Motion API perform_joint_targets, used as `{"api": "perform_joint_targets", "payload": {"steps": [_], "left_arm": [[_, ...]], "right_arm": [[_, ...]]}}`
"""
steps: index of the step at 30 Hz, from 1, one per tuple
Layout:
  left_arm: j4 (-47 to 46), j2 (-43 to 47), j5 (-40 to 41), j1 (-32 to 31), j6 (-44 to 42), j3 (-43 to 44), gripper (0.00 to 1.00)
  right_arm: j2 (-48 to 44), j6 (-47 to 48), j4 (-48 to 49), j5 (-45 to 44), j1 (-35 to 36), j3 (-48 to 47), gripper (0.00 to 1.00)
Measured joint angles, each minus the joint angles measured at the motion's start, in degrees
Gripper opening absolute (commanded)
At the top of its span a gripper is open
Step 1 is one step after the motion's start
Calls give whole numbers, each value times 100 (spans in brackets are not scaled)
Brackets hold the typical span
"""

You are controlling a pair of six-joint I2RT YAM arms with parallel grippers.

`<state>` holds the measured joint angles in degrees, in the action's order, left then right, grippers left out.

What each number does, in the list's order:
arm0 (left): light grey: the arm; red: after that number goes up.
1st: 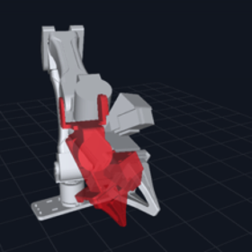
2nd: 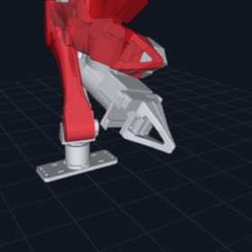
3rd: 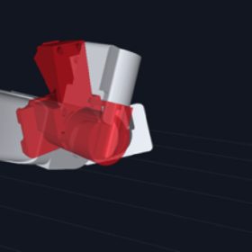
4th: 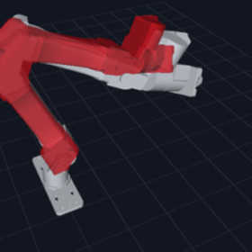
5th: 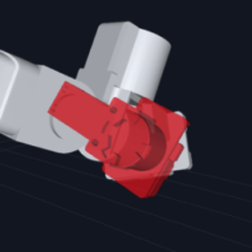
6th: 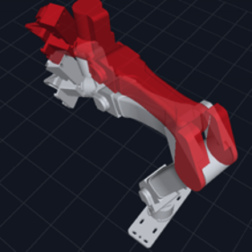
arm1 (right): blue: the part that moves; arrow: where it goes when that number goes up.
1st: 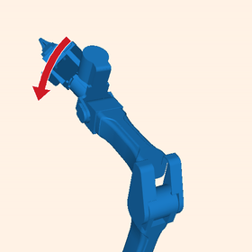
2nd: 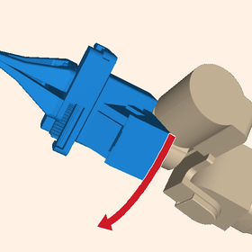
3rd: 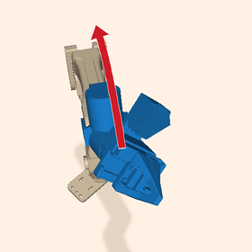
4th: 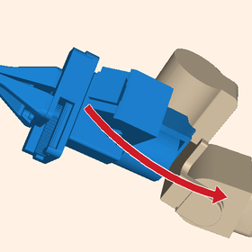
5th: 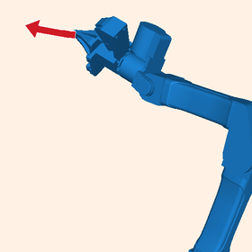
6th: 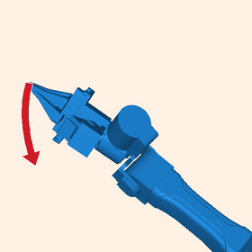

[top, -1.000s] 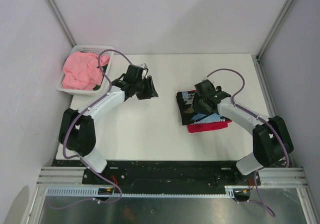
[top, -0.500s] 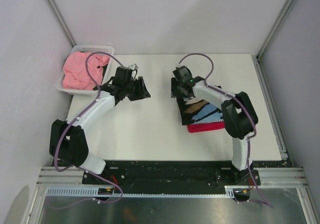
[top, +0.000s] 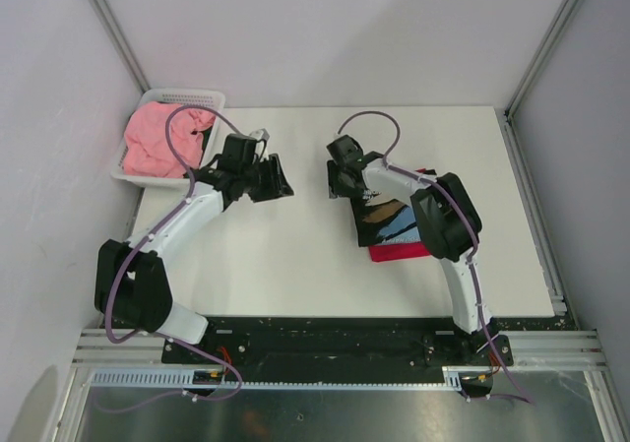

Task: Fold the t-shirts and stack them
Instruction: Put the neatly folded tshirt into the corner of the board with both arms

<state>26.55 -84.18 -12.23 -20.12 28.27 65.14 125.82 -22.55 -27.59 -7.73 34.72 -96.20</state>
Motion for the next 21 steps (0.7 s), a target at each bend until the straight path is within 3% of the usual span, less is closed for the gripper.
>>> {"api": "perform_joint_targets", "payload": {"steps": [11,21], "left_arm": [[15,42,-13,11,-26,-63,49],[37,76,-42,13,-26,-225,49]], "right_arm": [[-881,-505,601,-74,-527,1464,53],[-2308,-636,874,-83,-946,3397,53]]}}
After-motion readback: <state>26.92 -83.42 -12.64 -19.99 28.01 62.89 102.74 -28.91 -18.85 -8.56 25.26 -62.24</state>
